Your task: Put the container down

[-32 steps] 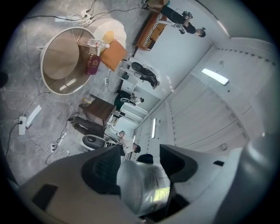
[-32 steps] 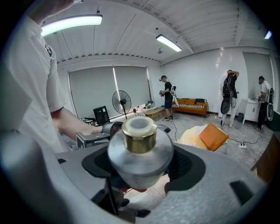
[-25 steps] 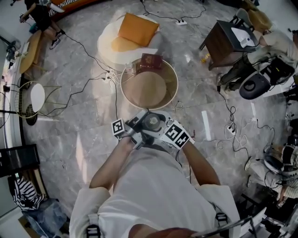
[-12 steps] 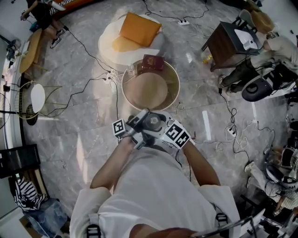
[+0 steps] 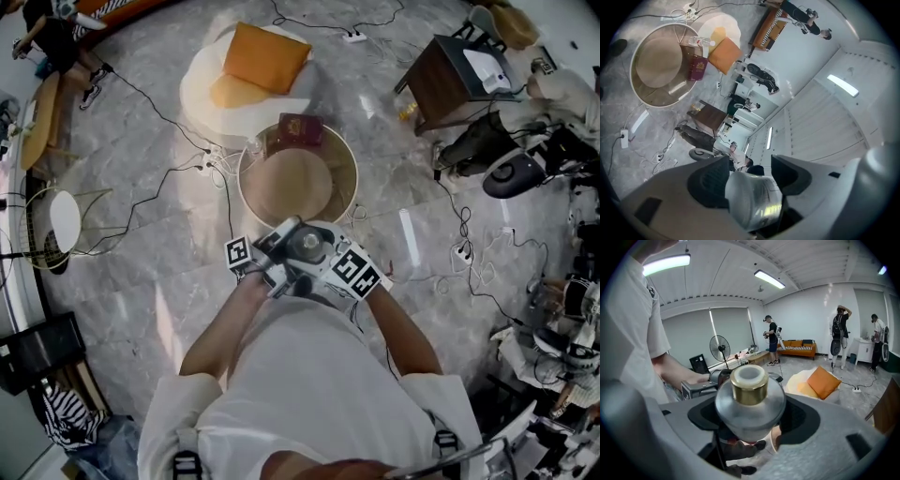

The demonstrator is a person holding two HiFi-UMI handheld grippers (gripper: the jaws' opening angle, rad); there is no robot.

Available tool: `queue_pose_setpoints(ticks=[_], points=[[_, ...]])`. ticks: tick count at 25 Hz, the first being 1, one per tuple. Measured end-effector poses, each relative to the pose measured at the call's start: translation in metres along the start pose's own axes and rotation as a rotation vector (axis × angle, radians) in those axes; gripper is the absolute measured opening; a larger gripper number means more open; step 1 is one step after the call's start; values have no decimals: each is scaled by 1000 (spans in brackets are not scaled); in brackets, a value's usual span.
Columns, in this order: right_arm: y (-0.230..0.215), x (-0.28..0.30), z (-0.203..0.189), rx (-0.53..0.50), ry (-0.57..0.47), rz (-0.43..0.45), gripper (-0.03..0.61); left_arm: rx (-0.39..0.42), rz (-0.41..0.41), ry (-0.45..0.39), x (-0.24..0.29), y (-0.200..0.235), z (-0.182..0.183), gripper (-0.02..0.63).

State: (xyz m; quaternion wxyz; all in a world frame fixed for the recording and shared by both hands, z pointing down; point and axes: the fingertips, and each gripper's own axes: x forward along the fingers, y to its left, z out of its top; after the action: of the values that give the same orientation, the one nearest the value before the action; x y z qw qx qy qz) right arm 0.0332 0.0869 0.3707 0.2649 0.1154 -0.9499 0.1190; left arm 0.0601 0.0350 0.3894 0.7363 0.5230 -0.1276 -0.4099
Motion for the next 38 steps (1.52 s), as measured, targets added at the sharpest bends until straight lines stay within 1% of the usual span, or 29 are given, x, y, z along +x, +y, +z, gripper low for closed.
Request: queue_pose_setpoints(ticks=[8, 15, 18, 21, 26, 33, 38], points=[[-51, 41, 8, 66, 38, -43, 336, -57, 52, 52, 22, 2, 57, 259], [-101, 74, 21, 153, 26, -81, 336, -80, 127, 86, 46, 10, 111, 259], [-116, 88, 14, 180, 35, -96, 336, -83, 155, 102, 51, 20, 129, 259], [-131, 104, 9, 227, 31, -115, 336, -104, 195, 130, 52, 34, 148, 259], [-149, 123, -3, 287, 26, -152, 336, -130, 246, 175, 55, 52, 168, 256], [-175, 150, -24, 311, 67, -185, 336, -136, 284, 196, 59, 77, 200, 242], [-186, 159, -37, 321, 80, -183, 336, -141, 274, 185, 61, 90, 212, 242]])
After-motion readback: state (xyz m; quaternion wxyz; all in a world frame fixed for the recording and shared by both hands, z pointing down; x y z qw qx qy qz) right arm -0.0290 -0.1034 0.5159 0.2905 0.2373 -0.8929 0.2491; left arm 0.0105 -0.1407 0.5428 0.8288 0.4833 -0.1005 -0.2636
